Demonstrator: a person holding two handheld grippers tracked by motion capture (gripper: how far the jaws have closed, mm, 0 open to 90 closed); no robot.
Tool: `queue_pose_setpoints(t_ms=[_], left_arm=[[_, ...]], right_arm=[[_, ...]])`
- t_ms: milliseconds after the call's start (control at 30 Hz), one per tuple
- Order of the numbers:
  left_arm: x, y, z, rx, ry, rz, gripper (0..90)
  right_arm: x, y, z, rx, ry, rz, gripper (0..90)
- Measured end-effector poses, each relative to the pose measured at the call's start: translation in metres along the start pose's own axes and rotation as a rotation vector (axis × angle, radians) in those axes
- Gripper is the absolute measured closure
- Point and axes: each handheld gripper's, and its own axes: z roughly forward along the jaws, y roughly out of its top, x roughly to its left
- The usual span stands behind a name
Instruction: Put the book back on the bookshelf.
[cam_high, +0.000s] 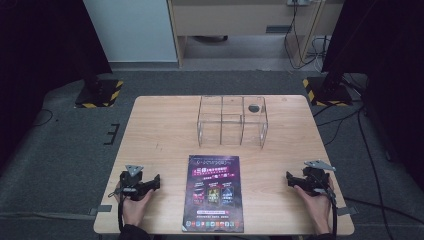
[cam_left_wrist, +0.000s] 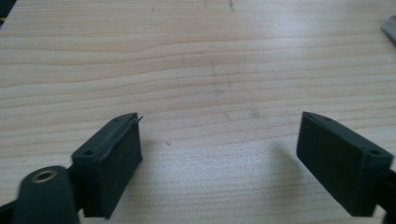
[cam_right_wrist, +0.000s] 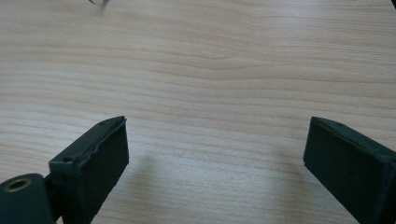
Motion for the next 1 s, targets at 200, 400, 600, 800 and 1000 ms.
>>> queue_pose_setpoints(t_ms=[200, 400, 600, 800, 1000], left_arm=[[-0.004, 0.004, -0.019, -0.088, -0.033, -0.038, 18.8], [-0.008, 0.007, -0.029, -0.116, -0.084, -0.064, 21.9], [-0.017, 0.011, -0.035, -0.126, -0.117, -0.043, 23.9], [-0.025, 0.015, -0.043, -0.149, -0.142, -0.035, 25.1], [-0.035, 0.019, -0.049, -0.162, -0.166, -0.011, 27.5]], right_arm=[[0.008, 0.003, -0.013, -0.037, 0.049, 0.027, 5.8], [0.015, 0.007, -0.026, -0.073, 0.077, 0.027, 6.0], [0.026, 0.014, -0.039, -0.142, 0.140, 0.040, 6.1], [0.038, 0.023, -0.048, -0.184, 0.167, 0.015, 6.2], [0.052, 0.029, -0.053, -0.205, 0.205, -0.012, 6.5]])
